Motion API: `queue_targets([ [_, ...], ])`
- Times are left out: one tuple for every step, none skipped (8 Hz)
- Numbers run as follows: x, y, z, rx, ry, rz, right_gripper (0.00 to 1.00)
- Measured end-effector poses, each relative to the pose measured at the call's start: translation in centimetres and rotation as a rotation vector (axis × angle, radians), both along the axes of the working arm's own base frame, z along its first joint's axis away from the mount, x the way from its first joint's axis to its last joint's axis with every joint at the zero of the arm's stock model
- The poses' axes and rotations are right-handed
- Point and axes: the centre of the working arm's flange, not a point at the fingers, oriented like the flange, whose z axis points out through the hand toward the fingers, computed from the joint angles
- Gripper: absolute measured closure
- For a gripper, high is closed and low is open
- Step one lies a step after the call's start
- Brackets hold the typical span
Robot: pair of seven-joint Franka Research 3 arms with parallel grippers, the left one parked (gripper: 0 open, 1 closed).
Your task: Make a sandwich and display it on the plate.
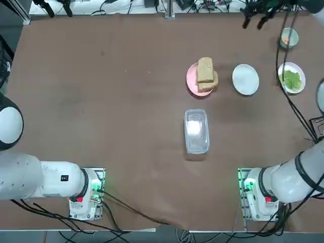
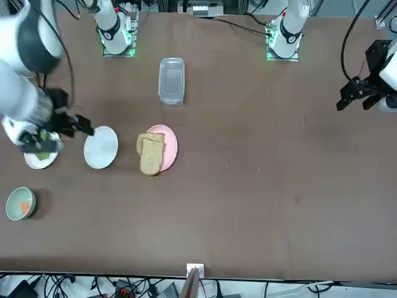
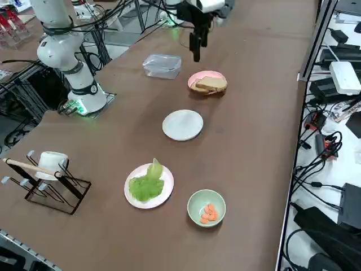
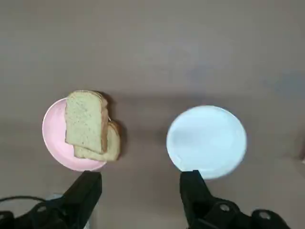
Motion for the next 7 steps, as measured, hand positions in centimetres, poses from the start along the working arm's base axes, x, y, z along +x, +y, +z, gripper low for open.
queue_targets([
  [0.7, 1.4, -2.8, 0.005, 0.018, 0.033, 0.07],
  [1.3, 2.2, -5.0, 0.053, 0.032, 0.091, 0.07],
  [1.7, 2.4, -6.8, 0.135, 0.04, 0.164, 0.07],
  [2.0, 2.1, -8.7, 0.199, 0.044, 0.236, 0.07],
  [2.5, 1.9, -10.7, 0.235, 0.046, 0.292, 0.07],
  [3.5, 2.1, -12.2, 0.254, 0.035, 0.344, 0.07],
  [4.8, 2.6, -13.4, 0.261, 0.018, 0.396, 0.06],
])
